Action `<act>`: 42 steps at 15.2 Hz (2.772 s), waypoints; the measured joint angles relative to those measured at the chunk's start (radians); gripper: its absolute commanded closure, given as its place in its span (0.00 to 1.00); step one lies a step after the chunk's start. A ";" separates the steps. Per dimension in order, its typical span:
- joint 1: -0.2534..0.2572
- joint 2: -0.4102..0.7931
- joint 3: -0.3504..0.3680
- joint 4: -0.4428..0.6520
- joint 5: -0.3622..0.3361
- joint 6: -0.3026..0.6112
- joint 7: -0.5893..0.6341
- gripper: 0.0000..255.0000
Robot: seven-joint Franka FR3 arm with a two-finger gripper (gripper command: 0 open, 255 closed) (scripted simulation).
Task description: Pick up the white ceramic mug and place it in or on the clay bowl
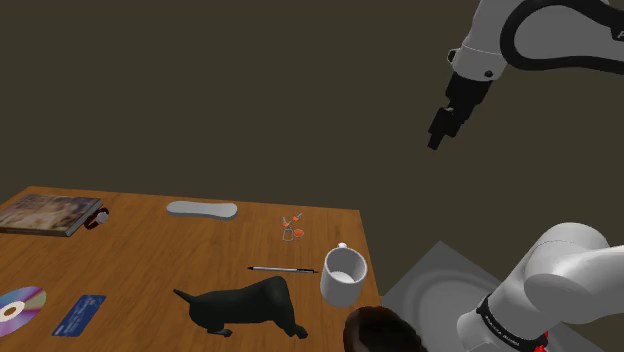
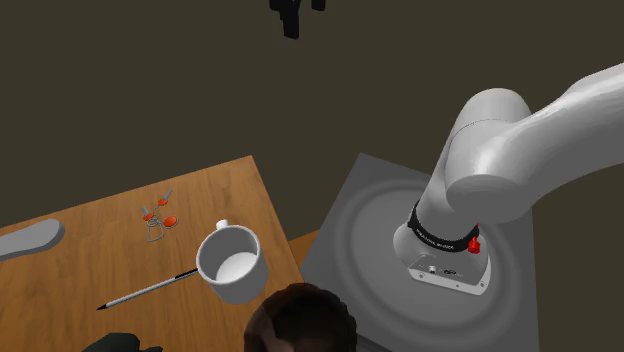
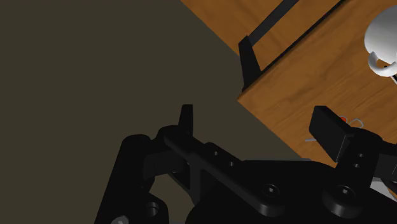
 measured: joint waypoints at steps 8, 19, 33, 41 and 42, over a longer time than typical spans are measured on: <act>0.041 -0.030 0.099 -0.129 0.081 0.101 0.121 0.00; 0.130 0.044 0.324 -0.263 0.239 0.331 0.359 0.00; 0.128 0.390 0.661 -0.214 0.277 0.677 0.691 0.00; 0.086 0.506 0.726 -0.236 0.216 0.808 0.757 0.00; 0.086 0.510 0.729 -0.240 0.214 0.815 0.760 0.00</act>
